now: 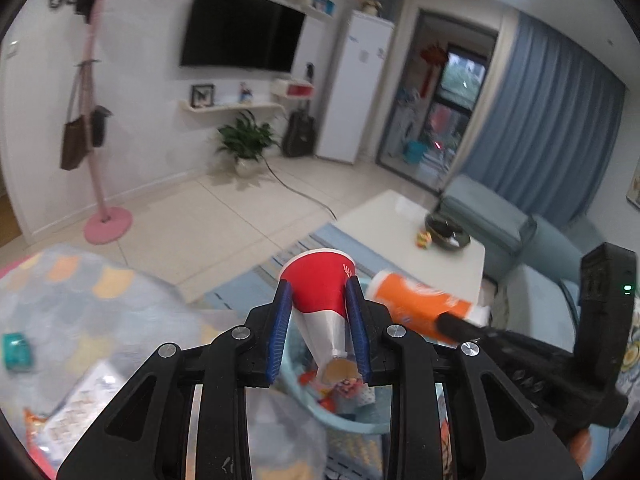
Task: Collect trash
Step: 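Carry both cups over the blue basket and open both grippers, then grasp the pink bag with left gripper while right grasps the white milk carton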
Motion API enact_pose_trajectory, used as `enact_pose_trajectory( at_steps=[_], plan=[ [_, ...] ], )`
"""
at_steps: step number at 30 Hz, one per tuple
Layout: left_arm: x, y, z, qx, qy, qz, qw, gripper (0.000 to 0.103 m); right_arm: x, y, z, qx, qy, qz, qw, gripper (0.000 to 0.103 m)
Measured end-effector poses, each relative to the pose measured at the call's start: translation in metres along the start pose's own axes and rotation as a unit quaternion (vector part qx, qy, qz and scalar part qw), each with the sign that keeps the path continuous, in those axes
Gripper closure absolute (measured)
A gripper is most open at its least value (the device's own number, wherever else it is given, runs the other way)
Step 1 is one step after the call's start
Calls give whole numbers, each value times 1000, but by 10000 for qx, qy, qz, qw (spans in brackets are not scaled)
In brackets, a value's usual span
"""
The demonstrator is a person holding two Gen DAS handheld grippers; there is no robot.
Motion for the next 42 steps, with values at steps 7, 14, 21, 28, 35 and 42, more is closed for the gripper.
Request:
enact_pose_trajectory(
  at_steps=[7,14,21,28,35,42],
  plan=[
    [-62,21,8,344,361,-583,9971,76,-54,6,42,-447,462,-686,9956,95],
    [-83,35,11,446,384,-846,9947,53,-59,10,62,-625,502,-849,9932,62],
    [-51,30,15,308,420,-599,9968,45,-33,4,51,-613,348,-632,9955,52],
    [-4,29,13,216,278,-275,9990,44,-18,14,7,-206,100,-561,9982,52],
    [55,39,-12,244,-244,63,9994,38,-1,25,-46,226,-167,-450,9986,45],
    [107,68,-60,502,-1001,89,9937,33,-7,47,-95,585,-427,-618,9955,43]
  ],
)
Point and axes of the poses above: each gripper's, at about its wrist camera, not at the fingertips, and x roughly against the way its jaws point, z to its right, y to its underside, the point moved 7 cm from there along -x, roughly the way its jaws point, and after that the axes turned 10 degrees about -x, right-handed, at the moved point
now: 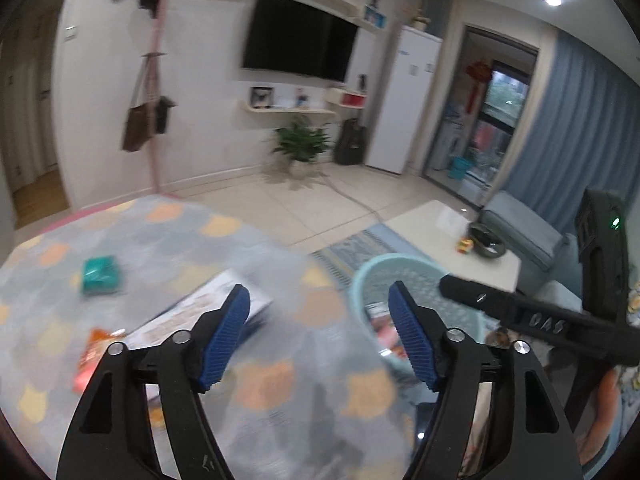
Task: Collect trash
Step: 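Grasp the pink bag with left gripper while right grasps the white milk carton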
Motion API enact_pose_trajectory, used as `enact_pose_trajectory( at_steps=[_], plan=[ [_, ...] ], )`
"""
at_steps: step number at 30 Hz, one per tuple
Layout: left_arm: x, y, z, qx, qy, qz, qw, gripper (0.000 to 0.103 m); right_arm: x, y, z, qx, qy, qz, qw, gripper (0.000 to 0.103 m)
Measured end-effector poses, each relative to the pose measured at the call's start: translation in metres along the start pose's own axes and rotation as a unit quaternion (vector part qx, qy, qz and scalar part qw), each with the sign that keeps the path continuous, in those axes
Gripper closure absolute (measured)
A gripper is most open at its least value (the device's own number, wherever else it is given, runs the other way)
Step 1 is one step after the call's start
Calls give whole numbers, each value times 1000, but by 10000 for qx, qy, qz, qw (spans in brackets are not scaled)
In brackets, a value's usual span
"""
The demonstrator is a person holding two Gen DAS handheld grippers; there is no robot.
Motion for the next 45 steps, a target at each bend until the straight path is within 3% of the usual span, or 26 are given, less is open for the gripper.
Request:
enact_pose_trajectory(
  at_steps=[4,8,16,21,24,25,26,27,34,35,41,45],
  plan=[
    [20,21,-44,316,-582,-69,9978,33,-15,15,-32,291,-125,-206,9993,41],
    [40,41,-88,567,-1252,-173,9904,29,-27,31,-60,628,-267,-432,9967,41],
    [27,90,-136,1612,-934,-766,9795,36,-53,57,-95,1008,-246,-670,9923,42],
    [13,104,-148,1885,-950,-943,9729,45,-65,65,-100,1065,-277,-813,9906,44],
    [7,102,-150,1876,-982,-958,9726,48,-70,67,-103,1055,-334,-897,9898,44],
    [6,102,-148,1847,-982,-962,9731,55,-72,68,-104,1040,-356,-932,9896,44],
    [4,102,-147,1834,-932,-968,9738,68,-73,68,-104,1009,-379,-971,9894,44],
    [3,102,-147,1840,-902,-967,9740,71,-75,68,-105,958,-397,-998,9896,44],
    [13,102,-154,1808,-871,-826,9762,77,-95,68,-125,751,-622,-1265,9872,43],
    [16,101,-157,1802,-860,-793,9767,85,-101,67,-129,696,-627,-1323,9868,39],
    [36,99,-182,1545,-1269,-603,9780,88,-131,70,-151,486,-750,-1703,9813,35],
    [41,106,-197,1624,-1249,-502,9775,89,-146,70,-169,591,-606,-1700,9818,28]
  ],
)
Point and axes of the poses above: each gripper's, at about its wrist camera, not at the fingertips, and x roughly against the way its jaws point, z to its right, y to its underside, the point moved 7 cm from there along -x, roughly the way its jaws point, and after that the axes turned 10 degrees about -x, right-handed, at the moved point
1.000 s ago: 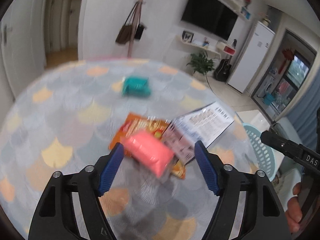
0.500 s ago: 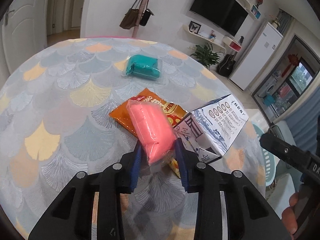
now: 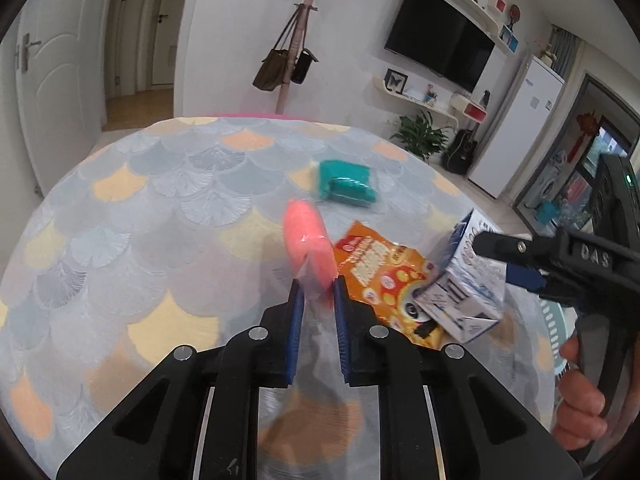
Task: Collect trash
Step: 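Grasp the pink bag with left gripper while right grasps the white milk carton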
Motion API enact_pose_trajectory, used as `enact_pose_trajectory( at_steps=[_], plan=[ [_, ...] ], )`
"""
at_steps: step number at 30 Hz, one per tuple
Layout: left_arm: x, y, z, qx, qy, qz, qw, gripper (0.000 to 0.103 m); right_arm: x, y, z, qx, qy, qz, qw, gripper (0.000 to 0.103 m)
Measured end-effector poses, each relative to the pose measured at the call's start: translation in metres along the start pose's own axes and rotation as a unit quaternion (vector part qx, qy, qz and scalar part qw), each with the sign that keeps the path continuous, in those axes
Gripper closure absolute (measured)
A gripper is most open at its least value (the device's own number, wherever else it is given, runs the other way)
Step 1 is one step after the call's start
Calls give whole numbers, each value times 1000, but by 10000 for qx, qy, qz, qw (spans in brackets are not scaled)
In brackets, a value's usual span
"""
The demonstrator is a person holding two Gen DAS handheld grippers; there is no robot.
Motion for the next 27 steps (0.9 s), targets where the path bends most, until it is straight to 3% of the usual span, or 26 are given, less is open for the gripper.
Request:
enact_pose_trajectory(
  at_steps=[9,10,11,13,15,17,22,27],
  plan=[
    [-1,2,-2,54,211,8,9998,91,-35,3,-47,642,422,-204,9968,27],
    [0,2,-3,68,221,4,9997,88,-37,6,-49,733,503,-216,9958,27],
    [1,2,-4,87,226,-10,9997,73,-39,11,-49,839,649,-237,9941,28],
    [5,3,-12,148,111,-28,9998,55,-40,20,-45,976,851,-252,9913,32],
    [9,2,-18,205,129,-31,9997,48,-38,24,-41,1083,950,-194,9894,38],
    [9,0,-22,243,301,-101,9992,33,-31,27,-37,1180,1016,-99,9878,42],
    [-3,-14,-18,-276,17,-295,9992,26,-9,29,-29,1382,1135,234,9836,43],
    [-24,-16,-11,-863,-318,-624,9938,32,10,27,-21,1316,1024,353,9854,43]
  ],
)
Point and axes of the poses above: each gripper's, at about its wrist camera, not at the fingertips, and x roughly against the way its jaws point, z to its right, y to its underside, the point moved 7 cm from there along -x, roughly the way its jaws point, and after that the axes turned 10 degrees about -x, right-handed, at the moved point
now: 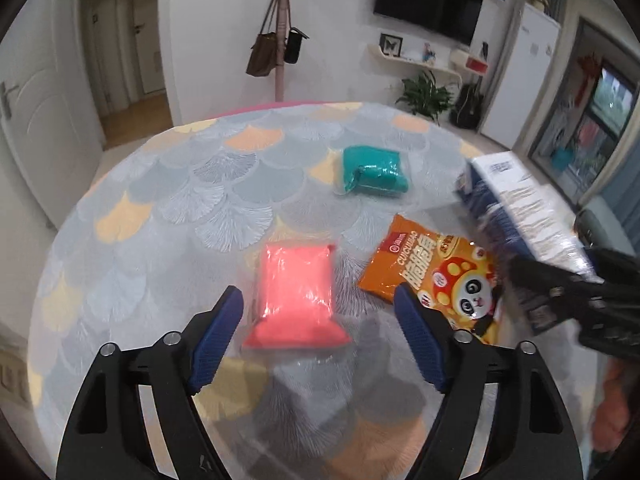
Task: Collect trash
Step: 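Grasp the pink bag with left gripper while right grasps the white milk carton, then carry both items over the blue basket and open both grippers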
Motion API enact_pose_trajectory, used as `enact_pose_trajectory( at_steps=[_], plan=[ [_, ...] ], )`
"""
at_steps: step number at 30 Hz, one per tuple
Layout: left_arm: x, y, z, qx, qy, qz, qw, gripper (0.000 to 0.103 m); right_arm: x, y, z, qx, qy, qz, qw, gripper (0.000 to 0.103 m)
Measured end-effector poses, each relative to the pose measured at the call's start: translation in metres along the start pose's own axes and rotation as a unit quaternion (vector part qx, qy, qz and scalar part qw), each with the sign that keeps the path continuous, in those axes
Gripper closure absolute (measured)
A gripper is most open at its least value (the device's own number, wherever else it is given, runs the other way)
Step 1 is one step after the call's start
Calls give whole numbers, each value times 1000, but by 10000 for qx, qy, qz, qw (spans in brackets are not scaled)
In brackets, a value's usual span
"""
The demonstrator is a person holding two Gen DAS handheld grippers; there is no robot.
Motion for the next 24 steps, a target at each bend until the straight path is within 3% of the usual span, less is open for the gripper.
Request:
enact_pose_trajectory(
  at_steps=[4,7,14,22,24],
  plan=[
    [-8,3,-3,2,18,-146,9999,65,13,-1,12,-99,-44,107,9999,43],
    [-1,2,-5,27,-66,-34,10000,66,28,-5,25,-259,-139,251,9993,43],
    [54,-28,26,-132,166,845,9962,66,74,-18,70,-692,-153,768,9945,43],
    [75,-66,114,-699,853,1154,9872,66,136,-24,153,-1331,159,1373,9814,43],
    [73,-71,139,-778,1220,1120,9831,66,143,-21,172,-1476,209,1420,9786,43]
  ],
)
Point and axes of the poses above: each gripper's, at about its wrist camera, not at the fingertips, and x roughly against the way its jaws point, z to its right, y to its underside, the point moved 7 cm from there along -x, roughly the way its jaws point, and after that the axes turned 10 degrees about -x, right-handed, at the moved point
